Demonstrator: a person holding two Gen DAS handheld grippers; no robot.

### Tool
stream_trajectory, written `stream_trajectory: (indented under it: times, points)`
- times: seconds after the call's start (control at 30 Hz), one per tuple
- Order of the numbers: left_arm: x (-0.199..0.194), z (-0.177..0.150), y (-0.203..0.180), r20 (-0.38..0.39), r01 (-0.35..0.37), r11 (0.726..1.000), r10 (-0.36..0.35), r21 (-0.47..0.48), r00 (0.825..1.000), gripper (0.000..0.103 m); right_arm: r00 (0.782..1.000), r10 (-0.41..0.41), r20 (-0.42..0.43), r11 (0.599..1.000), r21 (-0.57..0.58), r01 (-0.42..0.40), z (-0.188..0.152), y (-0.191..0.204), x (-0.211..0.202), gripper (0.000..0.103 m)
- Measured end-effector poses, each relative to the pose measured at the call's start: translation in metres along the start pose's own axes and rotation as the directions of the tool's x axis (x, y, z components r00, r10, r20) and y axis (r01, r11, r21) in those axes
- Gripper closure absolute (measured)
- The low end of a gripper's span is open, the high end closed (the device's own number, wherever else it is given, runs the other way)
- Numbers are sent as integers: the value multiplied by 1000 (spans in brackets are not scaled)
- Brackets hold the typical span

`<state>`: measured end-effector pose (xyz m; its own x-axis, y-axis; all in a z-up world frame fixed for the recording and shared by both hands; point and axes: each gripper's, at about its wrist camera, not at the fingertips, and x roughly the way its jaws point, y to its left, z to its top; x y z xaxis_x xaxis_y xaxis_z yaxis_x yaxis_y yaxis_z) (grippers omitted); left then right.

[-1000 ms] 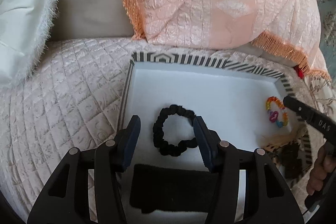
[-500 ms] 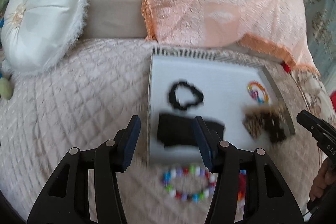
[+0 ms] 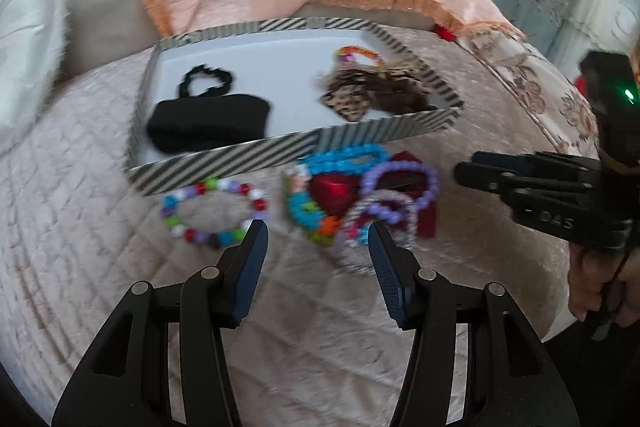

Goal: Organize jewelry
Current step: 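Move left gripper to silver braided bracelet while right gripper moves to purple bead bracelet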

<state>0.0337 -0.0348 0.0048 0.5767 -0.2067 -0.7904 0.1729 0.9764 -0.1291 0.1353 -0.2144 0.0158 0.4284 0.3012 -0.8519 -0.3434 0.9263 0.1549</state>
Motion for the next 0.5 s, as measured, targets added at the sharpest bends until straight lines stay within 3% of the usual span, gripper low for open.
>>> stream_trajectory:
  times: [0.2,0.5]
  points:
    - [17,1,-9,-28,4,1000,-3,30,1000,52,1000,1,-26,1000,16,0,-1,-3,9,72]
    - [35,1,-16,-60,2,999,1,40,998,70,997,83,-3,996,18,-83,4,2,9,72]
